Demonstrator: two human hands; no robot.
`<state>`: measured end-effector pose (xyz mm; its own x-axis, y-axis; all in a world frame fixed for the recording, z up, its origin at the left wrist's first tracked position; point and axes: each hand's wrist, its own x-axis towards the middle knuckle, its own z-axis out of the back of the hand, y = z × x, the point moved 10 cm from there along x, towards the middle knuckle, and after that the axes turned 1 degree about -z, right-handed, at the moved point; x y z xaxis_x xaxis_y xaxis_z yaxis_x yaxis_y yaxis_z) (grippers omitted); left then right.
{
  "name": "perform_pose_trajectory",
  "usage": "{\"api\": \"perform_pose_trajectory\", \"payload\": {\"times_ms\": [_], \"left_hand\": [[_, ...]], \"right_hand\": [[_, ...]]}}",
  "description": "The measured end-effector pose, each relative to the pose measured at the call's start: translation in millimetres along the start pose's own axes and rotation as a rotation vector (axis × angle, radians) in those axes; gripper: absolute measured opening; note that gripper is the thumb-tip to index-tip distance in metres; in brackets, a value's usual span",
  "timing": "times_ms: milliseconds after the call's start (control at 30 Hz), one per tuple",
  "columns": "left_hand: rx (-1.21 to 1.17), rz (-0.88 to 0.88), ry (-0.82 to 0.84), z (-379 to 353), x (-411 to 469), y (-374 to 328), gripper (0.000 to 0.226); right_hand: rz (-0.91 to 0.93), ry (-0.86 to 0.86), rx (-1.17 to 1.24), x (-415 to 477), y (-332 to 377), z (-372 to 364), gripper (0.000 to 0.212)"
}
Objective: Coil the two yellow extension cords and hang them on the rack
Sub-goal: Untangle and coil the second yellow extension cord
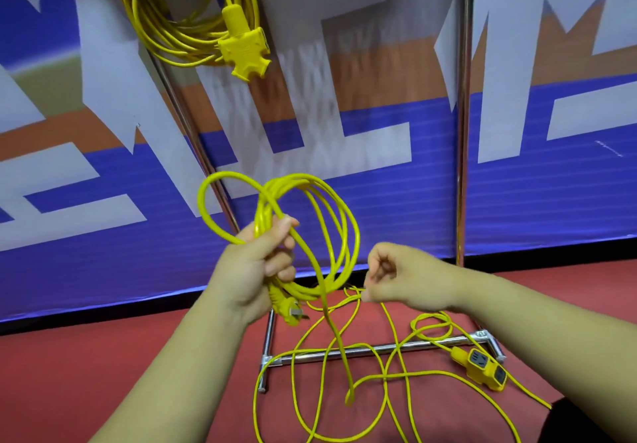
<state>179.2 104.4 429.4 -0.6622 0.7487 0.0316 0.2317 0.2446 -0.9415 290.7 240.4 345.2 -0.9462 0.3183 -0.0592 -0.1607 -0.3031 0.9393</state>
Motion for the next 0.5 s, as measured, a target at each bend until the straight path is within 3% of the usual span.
{"api": "perform_pose_trajectory", "payload": {"times_ms": [167, 500], "left_hand": [[-0.226, -0.067, -0.036, 18.1, -0.1, -26.5, 0.012], [-0.309, -0.058, -0.109, 50.6, -7.2, -33.2, 0.008]], "right_hand": [[0.004, 0.146, 0.018, 3.3, -4.9, -42.7, 0.042], [0.031, 0.183, 0.09, 22.6, 7.9, -97.9, 0.035]]}}
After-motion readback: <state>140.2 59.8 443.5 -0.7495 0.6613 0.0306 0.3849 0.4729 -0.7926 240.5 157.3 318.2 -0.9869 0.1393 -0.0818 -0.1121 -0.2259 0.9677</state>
